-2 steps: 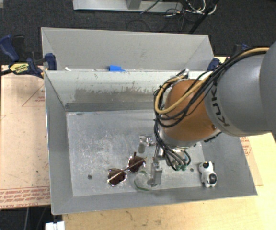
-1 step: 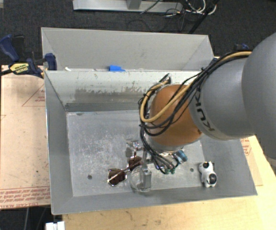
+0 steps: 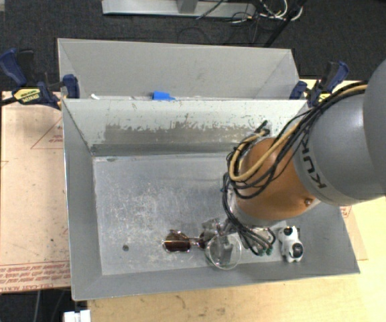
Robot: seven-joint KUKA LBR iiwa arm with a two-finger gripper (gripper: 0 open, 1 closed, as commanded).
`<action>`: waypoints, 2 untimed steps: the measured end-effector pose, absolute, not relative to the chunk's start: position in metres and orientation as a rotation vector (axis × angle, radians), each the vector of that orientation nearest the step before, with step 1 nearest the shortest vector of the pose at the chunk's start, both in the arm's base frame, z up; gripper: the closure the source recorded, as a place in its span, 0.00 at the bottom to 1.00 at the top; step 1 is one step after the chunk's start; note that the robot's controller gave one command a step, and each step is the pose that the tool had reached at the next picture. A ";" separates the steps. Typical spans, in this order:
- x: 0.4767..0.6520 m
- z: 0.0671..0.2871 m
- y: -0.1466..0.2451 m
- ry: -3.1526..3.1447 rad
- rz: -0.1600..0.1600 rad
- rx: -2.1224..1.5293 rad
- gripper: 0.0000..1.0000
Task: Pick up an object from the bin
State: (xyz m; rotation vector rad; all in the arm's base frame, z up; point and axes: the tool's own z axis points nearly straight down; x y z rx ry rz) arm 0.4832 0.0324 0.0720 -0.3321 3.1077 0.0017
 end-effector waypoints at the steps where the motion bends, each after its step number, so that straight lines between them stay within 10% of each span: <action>1: 0.483 0.072 0.032 3.108 0.002 -0.332 1.00; 2: 0.479 0.123 0.043 3.128 0.001 -0.335 1.00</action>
Offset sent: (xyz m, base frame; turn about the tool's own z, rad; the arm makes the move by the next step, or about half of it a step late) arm -0.0003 0.0247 0.1266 0.0032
